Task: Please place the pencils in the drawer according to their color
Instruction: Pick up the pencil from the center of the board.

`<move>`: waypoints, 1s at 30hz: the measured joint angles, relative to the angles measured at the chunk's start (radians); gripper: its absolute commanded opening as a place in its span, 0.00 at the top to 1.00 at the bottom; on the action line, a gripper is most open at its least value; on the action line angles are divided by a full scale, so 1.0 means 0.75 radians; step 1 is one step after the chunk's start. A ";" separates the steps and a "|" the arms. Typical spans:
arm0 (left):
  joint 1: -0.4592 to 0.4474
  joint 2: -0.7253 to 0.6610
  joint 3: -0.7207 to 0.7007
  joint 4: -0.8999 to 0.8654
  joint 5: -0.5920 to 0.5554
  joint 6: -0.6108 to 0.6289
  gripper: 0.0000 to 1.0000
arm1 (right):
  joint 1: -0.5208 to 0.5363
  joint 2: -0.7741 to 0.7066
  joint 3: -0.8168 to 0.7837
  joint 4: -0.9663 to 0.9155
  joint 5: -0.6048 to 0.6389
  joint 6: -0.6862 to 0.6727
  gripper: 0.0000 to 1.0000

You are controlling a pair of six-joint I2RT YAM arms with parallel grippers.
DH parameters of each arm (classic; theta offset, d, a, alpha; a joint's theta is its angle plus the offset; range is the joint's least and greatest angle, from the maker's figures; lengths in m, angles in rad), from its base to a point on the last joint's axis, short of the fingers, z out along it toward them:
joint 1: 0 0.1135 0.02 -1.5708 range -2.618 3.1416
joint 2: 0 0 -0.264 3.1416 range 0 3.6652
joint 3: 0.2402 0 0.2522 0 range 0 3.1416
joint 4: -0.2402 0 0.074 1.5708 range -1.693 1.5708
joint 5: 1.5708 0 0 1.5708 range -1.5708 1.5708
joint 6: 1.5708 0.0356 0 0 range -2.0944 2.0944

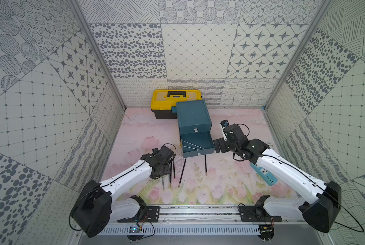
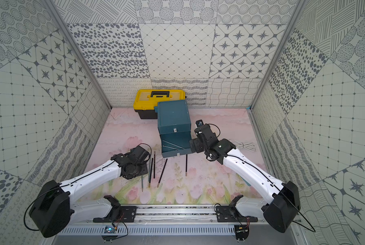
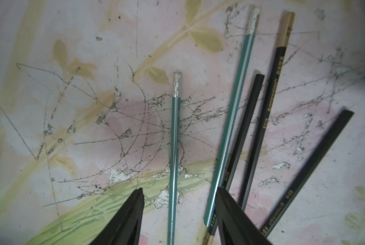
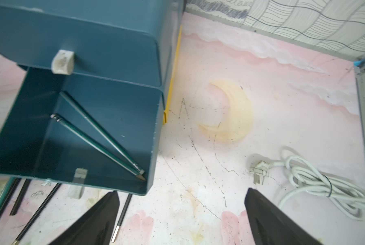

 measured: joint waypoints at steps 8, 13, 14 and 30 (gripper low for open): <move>0.005 0.110 0.000 0.001 0.044 0.023 0.53 | -0.116 -0.106 -0.081 0.044 0.014 0.112 0.01; 0.006 0.160 0.000 0.003 0.065 0.035 0.59 | -0.125 -0.109 -0.097 0.048 0.016 0.144 0.01; 0.006 0.169 0.000 0.003 0.065 0.036 0.60 | -0.125 -0.109 -0.099 0.050 0.016 0.146 0.01; 0.022 0.257 0.016 0.018 0.100 0.083 0.74 | -0.126 -0.109 -0.099 0.055 0.014 0.157 0.01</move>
